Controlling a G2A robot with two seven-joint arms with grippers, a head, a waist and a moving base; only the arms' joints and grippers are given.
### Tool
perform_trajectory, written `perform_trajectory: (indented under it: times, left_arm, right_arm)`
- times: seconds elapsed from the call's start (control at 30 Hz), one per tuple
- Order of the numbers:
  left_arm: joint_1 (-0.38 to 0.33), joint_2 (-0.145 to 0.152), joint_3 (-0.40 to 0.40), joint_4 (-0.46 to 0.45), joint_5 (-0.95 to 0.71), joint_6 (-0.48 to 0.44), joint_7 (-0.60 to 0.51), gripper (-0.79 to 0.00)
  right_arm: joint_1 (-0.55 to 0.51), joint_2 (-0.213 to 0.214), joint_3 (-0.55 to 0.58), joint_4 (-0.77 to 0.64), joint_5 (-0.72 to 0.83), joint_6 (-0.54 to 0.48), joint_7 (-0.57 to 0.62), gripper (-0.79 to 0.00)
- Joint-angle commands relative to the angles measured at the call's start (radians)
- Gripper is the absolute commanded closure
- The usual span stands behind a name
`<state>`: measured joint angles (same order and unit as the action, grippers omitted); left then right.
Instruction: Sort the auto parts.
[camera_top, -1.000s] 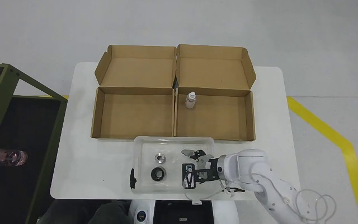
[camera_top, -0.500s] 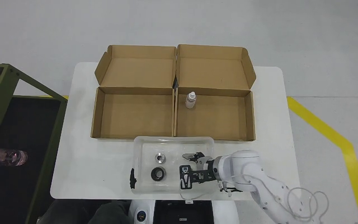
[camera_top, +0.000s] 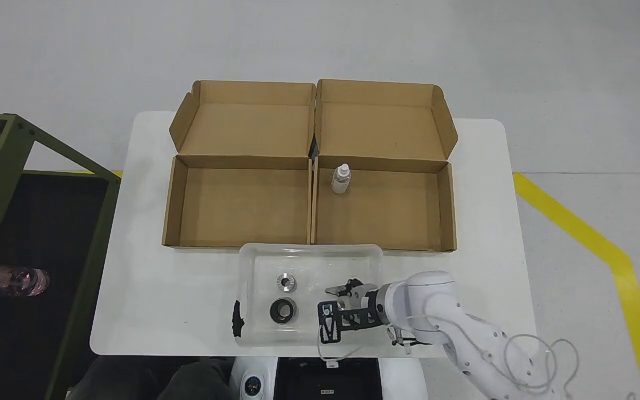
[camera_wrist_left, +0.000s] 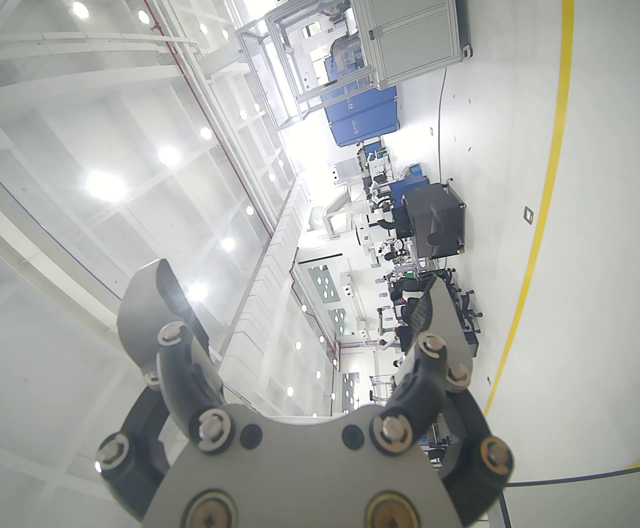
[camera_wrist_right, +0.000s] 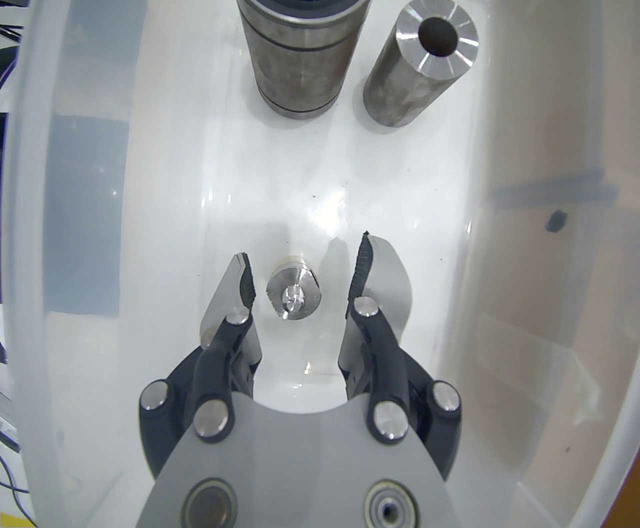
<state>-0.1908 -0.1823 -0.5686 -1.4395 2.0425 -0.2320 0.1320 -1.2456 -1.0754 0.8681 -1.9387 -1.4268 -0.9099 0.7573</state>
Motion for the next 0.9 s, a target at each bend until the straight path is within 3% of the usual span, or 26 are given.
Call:
perform_trajectory:
  times: [0.0, 0.17, 0.33, 0.87]
  left_arm:
    - [0.0, 0.0, 0.0, 0.0, 0.0, 0.0, 0.0, -0.785]
    - [0.0, 0.0, 0.0, 0.0, 0.0, 0.0, 0.0, -0.785]
    - [0.0, 0.0, 0.0, 0.0, 0.0, 0.0, 0.0, -0.785]
    - [0.0, 0.0, 0.0, 0.0, 0.0, 0.0, 0.0, -0.785]
  right_arm:
    - [0.001, 0.001, -0.001, 0.003, 0.002, -0.001, -0.001, -0.271]
    - [0.005, 0.003, -0.002, 0.006, 0.01, -0.004, -0.005, -0.108]
    - [0.011, 0.005, -0.003, -0.008, 0.019, -0.004, -0.023, 0.0]
    - [0.016, 0.014, 0.038, -0.101, 0.046, 0.012, -0.162, 0.0]
